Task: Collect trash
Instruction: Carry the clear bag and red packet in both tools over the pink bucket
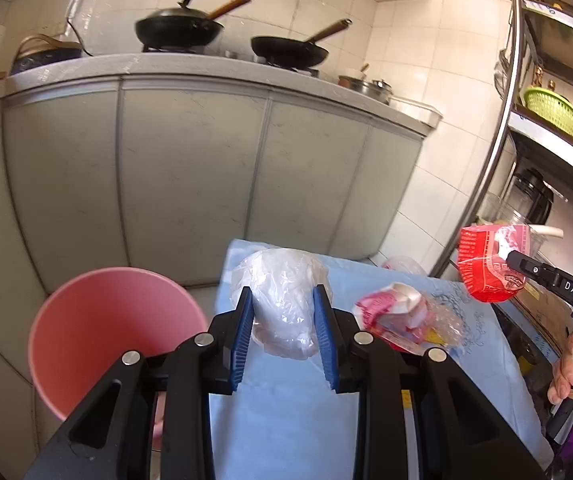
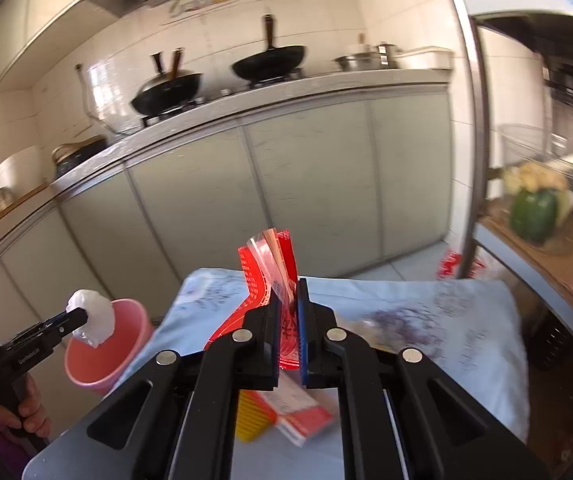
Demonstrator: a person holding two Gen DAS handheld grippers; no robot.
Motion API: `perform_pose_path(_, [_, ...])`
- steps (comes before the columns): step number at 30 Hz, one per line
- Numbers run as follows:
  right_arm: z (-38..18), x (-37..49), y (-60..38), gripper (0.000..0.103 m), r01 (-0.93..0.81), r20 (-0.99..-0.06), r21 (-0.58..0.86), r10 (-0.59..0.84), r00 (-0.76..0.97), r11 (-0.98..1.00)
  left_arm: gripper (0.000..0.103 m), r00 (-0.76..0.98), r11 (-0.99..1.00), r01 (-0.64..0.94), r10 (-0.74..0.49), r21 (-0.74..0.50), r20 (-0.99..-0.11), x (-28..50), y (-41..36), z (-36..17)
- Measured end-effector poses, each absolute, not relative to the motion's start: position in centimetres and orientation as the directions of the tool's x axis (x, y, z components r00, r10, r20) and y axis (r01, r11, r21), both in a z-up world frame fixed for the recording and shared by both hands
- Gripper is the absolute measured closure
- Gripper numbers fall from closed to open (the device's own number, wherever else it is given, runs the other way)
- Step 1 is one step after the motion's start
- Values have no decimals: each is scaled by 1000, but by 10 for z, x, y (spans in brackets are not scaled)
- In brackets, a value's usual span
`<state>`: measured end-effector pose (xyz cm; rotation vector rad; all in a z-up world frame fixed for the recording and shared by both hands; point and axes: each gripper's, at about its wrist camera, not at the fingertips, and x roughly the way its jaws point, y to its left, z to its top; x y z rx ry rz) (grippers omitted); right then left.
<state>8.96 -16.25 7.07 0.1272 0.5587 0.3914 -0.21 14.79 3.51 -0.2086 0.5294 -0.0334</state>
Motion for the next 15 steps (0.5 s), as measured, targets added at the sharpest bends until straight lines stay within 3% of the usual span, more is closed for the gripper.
perform_pose_path(6, [73,97,-87,96,-474,-485,213,514,708,854,74,879,971,-138,30,-194,-475,-25,194,45])
perform_pose_path(15, [59,100,14,96,-625,-523,191,617,588,757,74,838,941,-285,152,-183,-524,-41,249,26])
